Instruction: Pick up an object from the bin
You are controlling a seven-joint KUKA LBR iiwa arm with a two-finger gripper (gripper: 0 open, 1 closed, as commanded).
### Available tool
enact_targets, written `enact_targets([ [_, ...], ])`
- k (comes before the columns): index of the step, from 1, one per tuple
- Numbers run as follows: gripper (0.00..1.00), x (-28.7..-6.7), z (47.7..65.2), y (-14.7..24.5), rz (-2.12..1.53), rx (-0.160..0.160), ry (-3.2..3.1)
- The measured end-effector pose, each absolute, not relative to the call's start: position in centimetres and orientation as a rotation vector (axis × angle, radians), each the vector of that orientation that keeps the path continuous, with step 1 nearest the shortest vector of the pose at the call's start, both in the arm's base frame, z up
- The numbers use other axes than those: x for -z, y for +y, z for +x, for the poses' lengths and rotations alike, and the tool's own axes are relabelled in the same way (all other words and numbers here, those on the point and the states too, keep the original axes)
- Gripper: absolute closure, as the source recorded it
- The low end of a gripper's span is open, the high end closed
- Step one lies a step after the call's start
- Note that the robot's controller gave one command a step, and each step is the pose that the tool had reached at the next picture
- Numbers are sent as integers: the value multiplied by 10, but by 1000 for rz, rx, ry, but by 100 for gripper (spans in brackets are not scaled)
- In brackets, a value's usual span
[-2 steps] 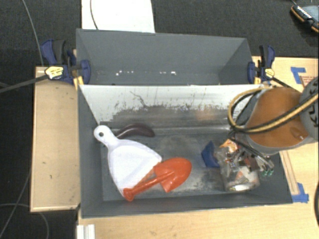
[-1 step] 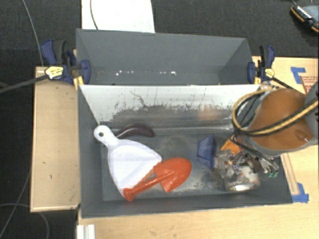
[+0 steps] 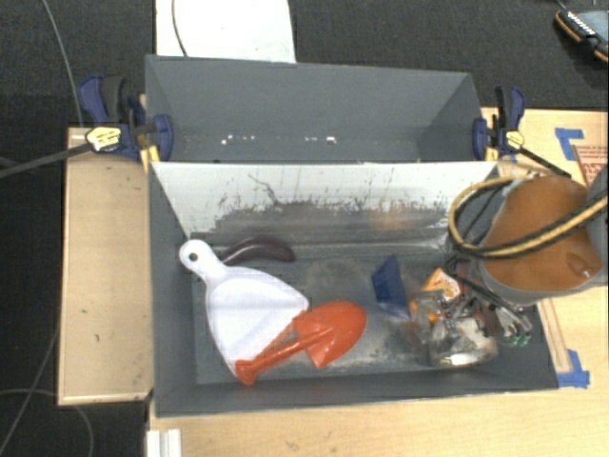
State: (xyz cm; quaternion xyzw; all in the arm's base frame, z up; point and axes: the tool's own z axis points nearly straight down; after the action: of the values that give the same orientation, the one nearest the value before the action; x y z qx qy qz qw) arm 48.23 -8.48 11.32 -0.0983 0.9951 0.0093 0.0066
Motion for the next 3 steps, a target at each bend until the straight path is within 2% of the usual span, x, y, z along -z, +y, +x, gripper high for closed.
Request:
enact_targets([
  [1,100,-109,487,-81,-361,-32,3106],
  [2,100,-114,486,-34,-352,-13,3111],
  [3,100,-149,499,-74,-378,-11,3099],
])
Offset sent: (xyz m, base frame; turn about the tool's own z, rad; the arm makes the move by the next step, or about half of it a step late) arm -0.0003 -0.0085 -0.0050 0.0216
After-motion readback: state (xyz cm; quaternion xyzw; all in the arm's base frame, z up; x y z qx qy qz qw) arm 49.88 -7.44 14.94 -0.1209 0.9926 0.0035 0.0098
